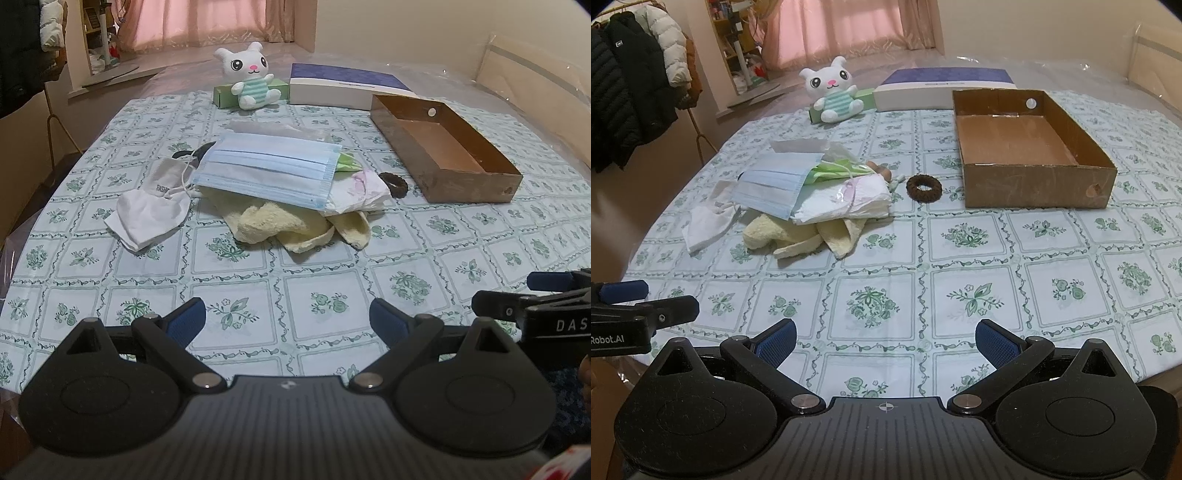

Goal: Organize soft objects

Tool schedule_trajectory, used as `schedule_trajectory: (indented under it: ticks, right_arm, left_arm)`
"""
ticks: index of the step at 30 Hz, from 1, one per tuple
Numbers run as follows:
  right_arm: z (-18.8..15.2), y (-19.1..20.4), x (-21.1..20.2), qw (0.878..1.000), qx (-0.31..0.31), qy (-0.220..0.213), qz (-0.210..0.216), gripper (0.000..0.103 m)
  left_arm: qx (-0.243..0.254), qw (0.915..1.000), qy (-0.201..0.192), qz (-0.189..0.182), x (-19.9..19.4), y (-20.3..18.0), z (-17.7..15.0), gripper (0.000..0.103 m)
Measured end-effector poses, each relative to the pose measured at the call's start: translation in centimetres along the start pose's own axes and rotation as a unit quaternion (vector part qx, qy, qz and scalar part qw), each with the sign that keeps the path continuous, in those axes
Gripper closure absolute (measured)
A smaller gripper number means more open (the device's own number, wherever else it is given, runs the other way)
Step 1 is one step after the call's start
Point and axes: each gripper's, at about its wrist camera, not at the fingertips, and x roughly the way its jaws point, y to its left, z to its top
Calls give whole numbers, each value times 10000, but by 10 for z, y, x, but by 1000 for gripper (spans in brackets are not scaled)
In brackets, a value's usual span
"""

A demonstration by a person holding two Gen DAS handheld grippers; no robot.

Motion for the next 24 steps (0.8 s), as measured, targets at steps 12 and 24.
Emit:
schedule_trajectory:
  ticks: [12, 24]
  right_arm:
    - [15, -13, 14, 9997, -36, -257, 24, 0]
    - [40, -35, 50, 9978, 39, -656, 117, 20]
  left_arm:
    - [-246, 9994, 30, 221, 17, 26, 14, 8]
    - [-521, 9964, -86, 668, 50, 77, 28, 13]
